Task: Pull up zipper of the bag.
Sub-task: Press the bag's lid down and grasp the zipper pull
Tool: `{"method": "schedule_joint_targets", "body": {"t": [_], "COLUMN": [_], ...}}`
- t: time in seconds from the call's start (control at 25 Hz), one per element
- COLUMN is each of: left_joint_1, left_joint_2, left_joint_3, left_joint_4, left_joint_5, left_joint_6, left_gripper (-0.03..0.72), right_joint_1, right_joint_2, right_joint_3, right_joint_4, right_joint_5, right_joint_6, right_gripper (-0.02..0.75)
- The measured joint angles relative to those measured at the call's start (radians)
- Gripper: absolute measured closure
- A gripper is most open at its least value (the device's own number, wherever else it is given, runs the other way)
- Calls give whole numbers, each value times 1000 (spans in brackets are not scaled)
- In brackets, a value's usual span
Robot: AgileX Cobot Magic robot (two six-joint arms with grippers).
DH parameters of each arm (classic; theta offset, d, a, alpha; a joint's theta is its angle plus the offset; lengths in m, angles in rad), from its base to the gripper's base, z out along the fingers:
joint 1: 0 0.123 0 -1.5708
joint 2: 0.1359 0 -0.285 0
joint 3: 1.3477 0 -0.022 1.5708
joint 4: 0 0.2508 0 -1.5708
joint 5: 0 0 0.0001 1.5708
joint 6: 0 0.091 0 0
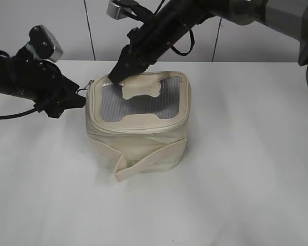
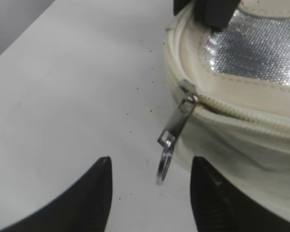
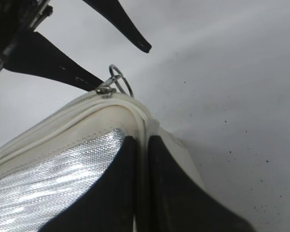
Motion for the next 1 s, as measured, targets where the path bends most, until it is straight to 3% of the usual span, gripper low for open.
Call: {"method": "schedule_joint_targets", "body": {"t": [0.32, 0.4, 0.52, 0.6, 0.72, 1.0], "left_joint_1": [0, 0, 0, 0, 0, 0], "left_joint_2": [55, 64, 69, 69, 66, -65], "left_joint_3": [-37, -41, -41, -41, -41, -13], "left_joint_4": [-50, -60, -36, -23, 22, 242], "left_joint_5": [37, 43, 56, 71, 77, 53], "left_joint_6": [11, 11, 11, 12, -36, -290], "left_gripper": [358, 445, 635, 687, 692, 692], "right_joint_1": [0, 0, 0, 0, 0, 0], "right_joint_2": [0, 0, 0, 0, 0, 0], "right_joint_3": [0, 0, 0, 0, 0, 0], "right_joint_4": [2, 2, 2, 1, 1, 0], "right_joint_5": [0, 0, 0, 0, 0, -1], "right_joint_6": [3, 3, 3, 4, 12, 41], "right_gripper": [694, 694, 694, 694, 694, 695]}}
